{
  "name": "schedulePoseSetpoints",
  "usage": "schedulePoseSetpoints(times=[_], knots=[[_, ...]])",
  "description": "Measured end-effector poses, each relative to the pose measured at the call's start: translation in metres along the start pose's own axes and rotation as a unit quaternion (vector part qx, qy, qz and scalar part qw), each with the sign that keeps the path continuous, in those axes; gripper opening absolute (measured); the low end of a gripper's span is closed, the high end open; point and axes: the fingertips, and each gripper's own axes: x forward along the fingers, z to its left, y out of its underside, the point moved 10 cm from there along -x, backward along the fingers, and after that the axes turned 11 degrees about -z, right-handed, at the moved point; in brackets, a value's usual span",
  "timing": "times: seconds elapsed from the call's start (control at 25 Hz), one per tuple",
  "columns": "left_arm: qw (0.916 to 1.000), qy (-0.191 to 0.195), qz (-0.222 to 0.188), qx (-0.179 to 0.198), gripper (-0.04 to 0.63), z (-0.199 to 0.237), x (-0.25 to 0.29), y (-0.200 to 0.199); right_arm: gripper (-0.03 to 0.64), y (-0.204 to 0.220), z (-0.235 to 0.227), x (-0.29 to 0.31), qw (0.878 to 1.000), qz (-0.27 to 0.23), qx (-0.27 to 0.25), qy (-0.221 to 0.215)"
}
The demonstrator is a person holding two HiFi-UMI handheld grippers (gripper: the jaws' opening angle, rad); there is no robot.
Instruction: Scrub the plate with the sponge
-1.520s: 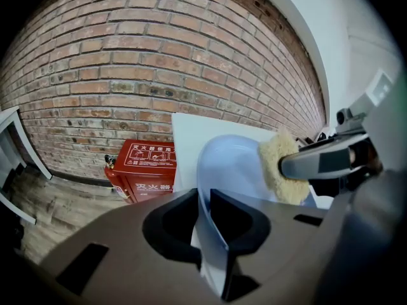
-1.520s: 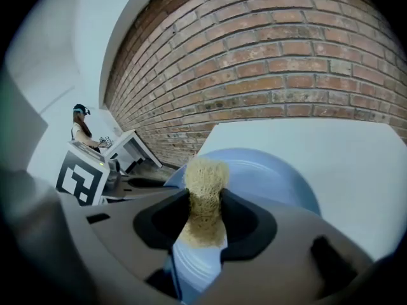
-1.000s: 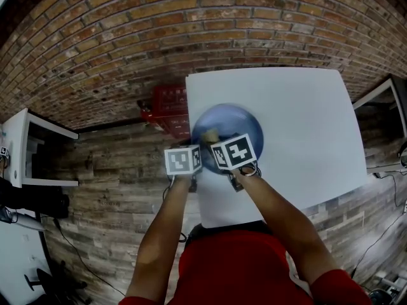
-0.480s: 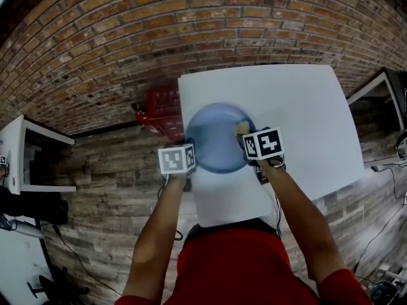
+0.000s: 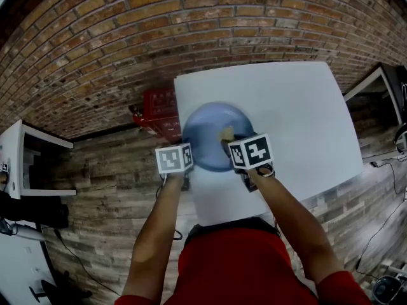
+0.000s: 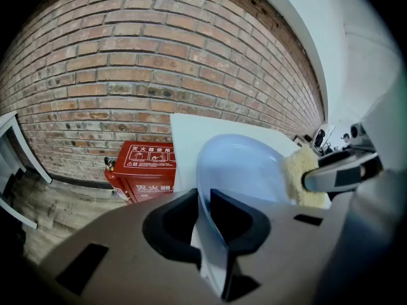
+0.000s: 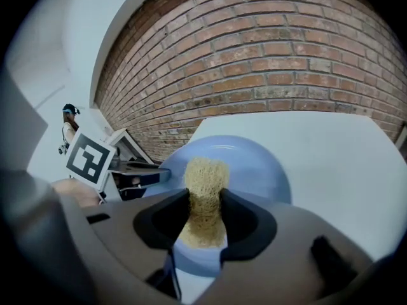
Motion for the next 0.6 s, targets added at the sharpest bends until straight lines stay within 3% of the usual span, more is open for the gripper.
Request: schedulePoseSetpoints(times=[0.28,0.6], knots=[[1.0,-0.002,-0.005,-0.003,0.066,0.001,-0.001,0.001,0.153,0.011,0.052,0.023,0.998,0.022,-0.009,-0.051],[1.0,0.0,-0.005,0.0,0.066,0.001,-0.002,0.0,0.153,0.019,0.046,0.023,0.998,0.033,-0.016,-0.041]])
